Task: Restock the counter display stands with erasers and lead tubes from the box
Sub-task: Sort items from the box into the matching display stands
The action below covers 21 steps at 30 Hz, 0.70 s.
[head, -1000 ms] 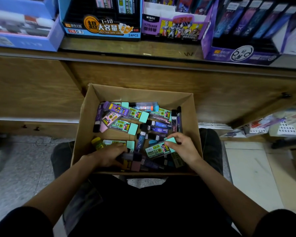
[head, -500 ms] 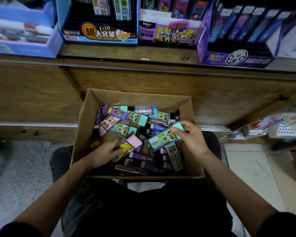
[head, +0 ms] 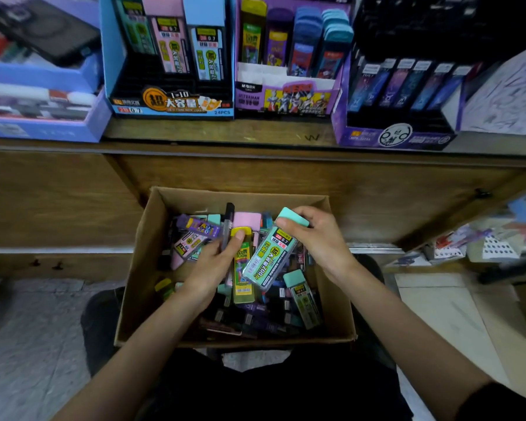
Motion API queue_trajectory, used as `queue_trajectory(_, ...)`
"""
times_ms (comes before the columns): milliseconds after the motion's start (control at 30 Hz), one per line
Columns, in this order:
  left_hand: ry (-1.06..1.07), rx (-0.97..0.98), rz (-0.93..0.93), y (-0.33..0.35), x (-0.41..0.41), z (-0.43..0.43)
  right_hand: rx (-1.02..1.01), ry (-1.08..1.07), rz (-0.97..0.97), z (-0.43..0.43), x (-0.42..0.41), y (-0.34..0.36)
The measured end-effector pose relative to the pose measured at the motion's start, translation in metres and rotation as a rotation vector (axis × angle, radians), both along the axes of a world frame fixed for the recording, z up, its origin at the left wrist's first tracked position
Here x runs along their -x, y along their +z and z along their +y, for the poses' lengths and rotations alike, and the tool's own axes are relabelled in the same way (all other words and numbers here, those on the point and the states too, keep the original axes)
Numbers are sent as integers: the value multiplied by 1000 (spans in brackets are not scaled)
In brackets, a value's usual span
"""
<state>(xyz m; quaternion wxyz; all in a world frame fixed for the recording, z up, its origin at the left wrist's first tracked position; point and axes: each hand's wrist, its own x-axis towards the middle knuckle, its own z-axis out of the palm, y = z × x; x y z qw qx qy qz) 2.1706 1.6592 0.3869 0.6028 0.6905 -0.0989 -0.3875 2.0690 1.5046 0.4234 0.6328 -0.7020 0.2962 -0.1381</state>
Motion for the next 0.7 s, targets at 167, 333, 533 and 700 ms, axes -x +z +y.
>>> queue_trajectory(167,-76,76,176,18,0,-7,37,-51,1,-8,-6,17)
queue_trajectory(333,-112,123,-59,48,0,-14,-150,-40,-40,-16,-8,37)
queue_trajectory(533,-150,233,-264,79,-15,-20,-47,16,-146,-27,-12,79)
queue_trajectory(700,-112,295,-353,102,-44,-20,94,-7,-233,-50,-32,129)
